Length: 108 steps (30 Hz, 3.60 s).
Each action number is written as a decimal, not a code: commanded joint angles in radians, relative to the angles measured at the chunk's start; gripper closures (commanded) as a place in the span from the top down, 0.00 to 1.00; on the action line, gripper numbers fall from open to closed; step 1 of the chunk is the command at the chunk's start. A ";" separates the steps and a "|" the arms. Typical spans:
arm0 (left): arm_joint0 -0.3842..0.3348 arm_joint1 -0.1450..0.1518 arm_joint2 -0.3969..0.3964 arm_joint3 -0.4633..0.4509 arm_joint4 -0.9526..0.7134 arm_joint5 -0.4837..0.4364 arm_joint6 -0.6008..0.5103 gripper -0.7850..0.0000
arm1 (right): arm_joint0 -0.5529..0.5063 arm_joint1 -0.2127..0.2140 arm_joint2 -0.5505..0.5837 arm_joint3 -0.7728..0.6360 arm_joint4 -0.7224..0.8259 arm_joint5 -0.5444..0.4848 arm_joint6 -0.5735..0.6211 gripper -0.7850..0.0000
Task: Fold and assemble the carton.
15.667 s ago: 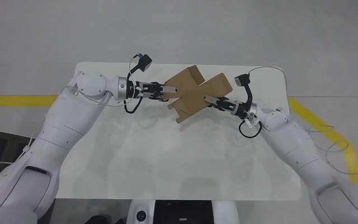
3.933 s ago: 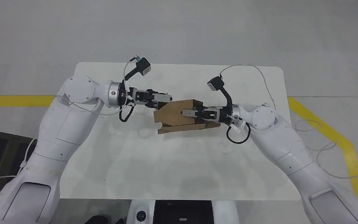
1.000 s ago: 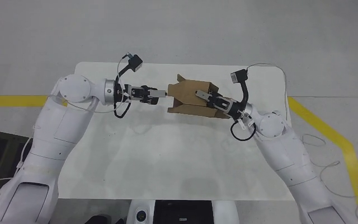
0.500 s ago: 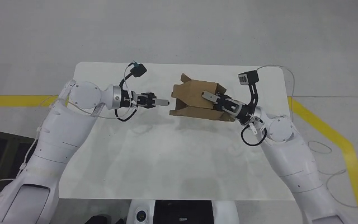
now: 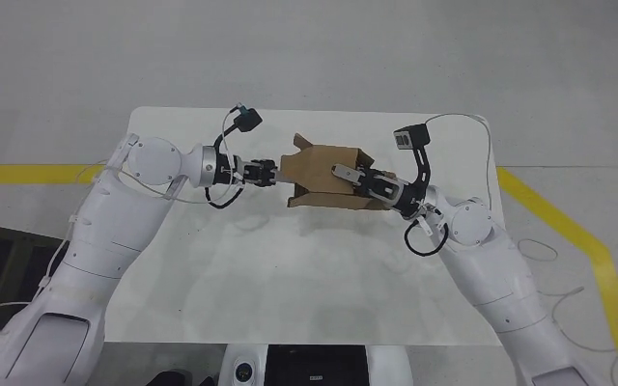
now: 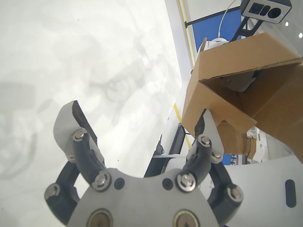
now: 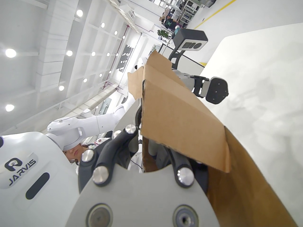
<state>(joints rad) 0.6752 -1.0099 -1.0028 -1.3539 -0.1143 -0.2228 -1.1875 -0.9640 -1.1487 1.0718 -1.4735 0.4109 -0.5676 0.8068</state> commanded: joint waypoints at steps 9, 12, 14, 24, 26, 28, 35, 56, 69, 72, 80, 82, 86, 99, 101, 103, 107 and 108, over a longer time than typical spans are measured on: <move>-0.018 -0.004 0.002 0.023 -0.019 -0.002 0.001 1.00 | 0.011 -0.012 -0.028 0.004 0.027 -0.005 0.027 0.00; -0.022 -0.005 0.002 0.028 -0.021 -0.003 0.001 1.00 | 0.011 -0.013 -0.030 0.004 0.035 -0.006 0.043 0.00; -0.024 -0.005 0.002 0.030 -0.023 -0.002 0.001 1.00 | 0.010 -0.014 -0.031 0.003 0.041 -0.005 0.051 0.00; -0.024 -0.005 -0.004 0.034 -0.033 -0.003 0.000 1.00 | 0.016 -0.020 -0.029 0.022 0.044 -0.007 0.052 0.00; -0.022 -0.004 -0.007 0.035 -0.033 -0.002 -0.001 1.00 | 0.019 -0.021 -0.020 0.030 0.042 -0.010 0.035 0.00; -0.019 -0.003 -0.011 0.038 -0.028 0.000 0.000 1.00 | 0.019 -0.020 -0.005 0.040 0.037 -0.012 0.014 0.00; 0.007 0.003 -0.004 0.023 0.021 0.008 -0.013 1.00 | 0.009 -0.022 0.031 0.047 0.007 -0.007 -0.075 0.00; 0.012 0.005 -0.010 0.004 0.000 0.027 -0.029 1.00 | 0.003 -0.037 -0.033 0.007 -0.118 0.052 -0.052 0.00; 0.017 0.005 -0.005 -0.018 -0.012 0.028 -0.042 1.00 | -0.005 -0.041 -0.027 0.007 -0.143 0.071 -0.070 0.00; 0.018 0.004 0.000 -0.022 -0.017 0.028 -0.045 1.00 | -0.007 -0.042 -0.025 0.005 -0.146 0.072 -0.070 0.00; 0.015 0.005 0.000 -0.010 -0.006 0.025 -0.047 1.00 | -0.020 -0.037 -0.003 0.006 -0.136 0.087 -0.026 0.00; 0.013 0.007 -0.008 0.002 -0.001 0.023 -0.045 1.00 | -0.033 -0.031 0.012 0.008 -0.123 0.096 0.010 0.00; 0.010 0.012 -0.027 0.023 0.006 0.020 -0.041 1.00 | -0.079 -0.017 0.054 -0.006 -0.115 0.117 0.048 0.00; 0.000 0.008 -0.014 0.035 0.010 0.025 -0.026 1.00 | -0.158 -0.008 0.041 -0.081 -0.085 0.158 0.120 0.00; -0.002 0.007 -0.007 0.030 0.002 0.024 -0.035 1.00 | -0.155 -0.010 0.040 -0.075 -0.088 0.156 0.100 0.00; -0.004 0.006 -0.002 0.027 0.000 0.023 -0.043 1.00 | -0.150 -0.011 0.045 -0.069 -0.094 0.152 0.077 0.00; -0.001 0.005 0.004 0.013 -0.012 0.018 -0.063 1.00 | -0.144 -0.012 0.054 -0.065 -0.107 0.148 0.034 0.00; -0.001 0.005 0.005 0.010 -0.012 0.017 -0.068 1.00 | -0.142 -0.012 0.054 -0.066 -0.109 0.147 0.029 0.00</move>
<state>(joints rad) 0.6735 -1.0049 -0.9995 -1.3399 -0.1261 -0.2044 -1.2491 -1.1075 -1.1607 1.1255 -1.5389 0.3041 -0.4200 0.8423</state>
